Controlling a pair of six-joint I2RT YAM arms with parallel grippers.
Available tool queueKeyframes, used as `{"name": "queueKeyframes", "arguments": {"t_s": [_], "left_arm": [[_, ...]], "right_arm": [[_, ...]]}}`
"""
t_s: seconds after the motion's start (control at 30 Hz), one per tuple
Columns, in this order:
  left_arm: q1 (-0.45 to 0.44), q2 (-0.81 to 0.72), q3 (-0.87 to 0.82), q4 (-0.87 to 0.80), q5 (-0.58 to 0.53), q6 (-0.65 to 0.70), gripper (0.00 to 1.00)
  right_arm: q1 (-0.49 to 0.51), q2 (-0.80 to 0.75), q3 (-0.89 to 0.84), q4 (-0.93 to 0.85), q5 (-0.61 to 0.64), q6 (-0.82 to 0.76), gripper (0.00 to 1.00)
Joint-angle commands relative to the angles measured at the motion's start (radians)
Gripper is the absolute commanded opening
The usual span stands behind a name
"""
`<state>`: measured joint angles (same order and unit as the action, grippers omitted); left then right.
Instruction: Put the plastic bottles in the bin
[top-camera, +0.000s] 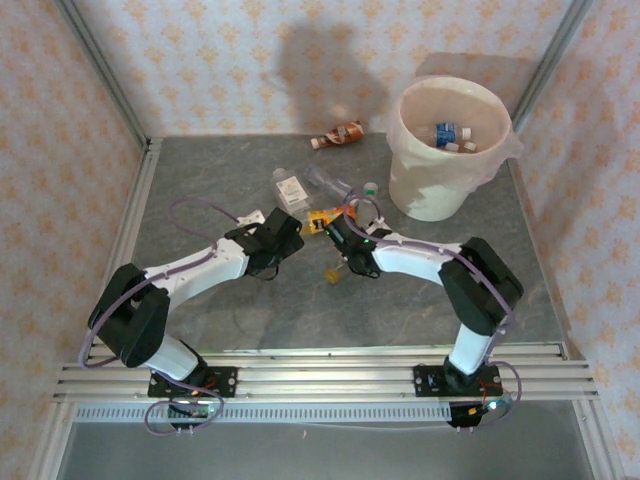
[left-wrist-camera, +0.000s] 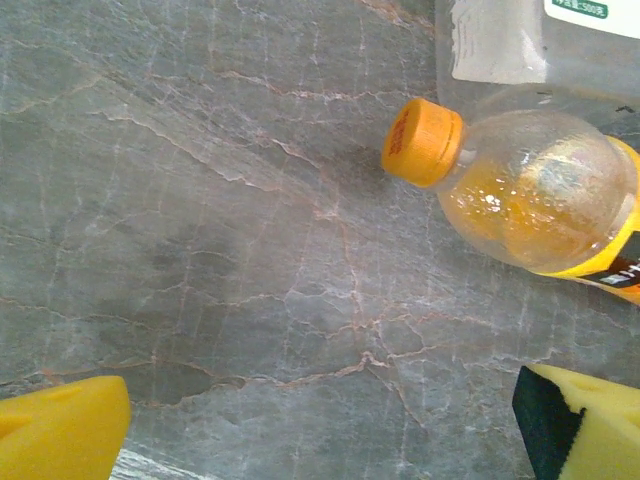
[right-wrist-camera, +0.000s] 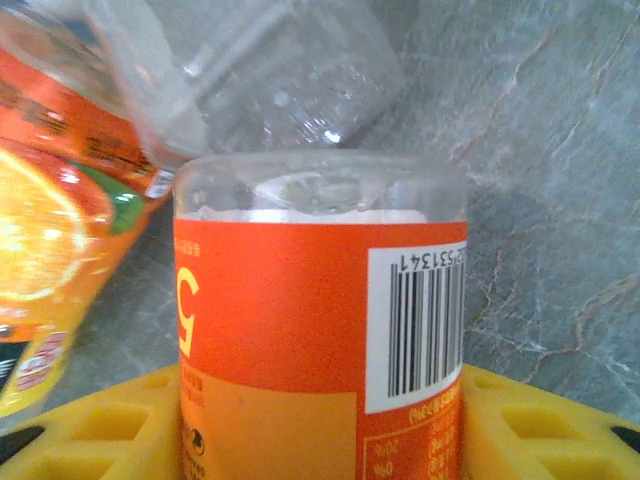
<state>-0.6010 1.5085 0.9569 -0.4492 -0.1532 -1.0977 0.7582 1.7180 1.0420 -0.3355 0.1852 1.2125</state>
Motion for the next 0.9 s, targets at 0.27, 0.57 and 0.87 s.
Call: {"name": "queueKeyframes", "arguments": {"t_s": [0.27,0.57,0.87], "left_arm": [[0.008,-0.115,-0.021,0.159,0.02,0.028,1.0],[0.008,-0.179,-0.072,0.16,-0.014,0.007,1.0],[0.008,-0.168,-0.073,0.171,0.01,0.0,1.0]], "right_arm": [[0.003,-0.399,-0.031,0.118,0.185,-0.268,0.5],[-0.051,-0.529,0.049,0.291,0.274,-0.808,0.49],[-0.311,-0.506,0.299,0.274,0.078,-1.083,0.45]]}}
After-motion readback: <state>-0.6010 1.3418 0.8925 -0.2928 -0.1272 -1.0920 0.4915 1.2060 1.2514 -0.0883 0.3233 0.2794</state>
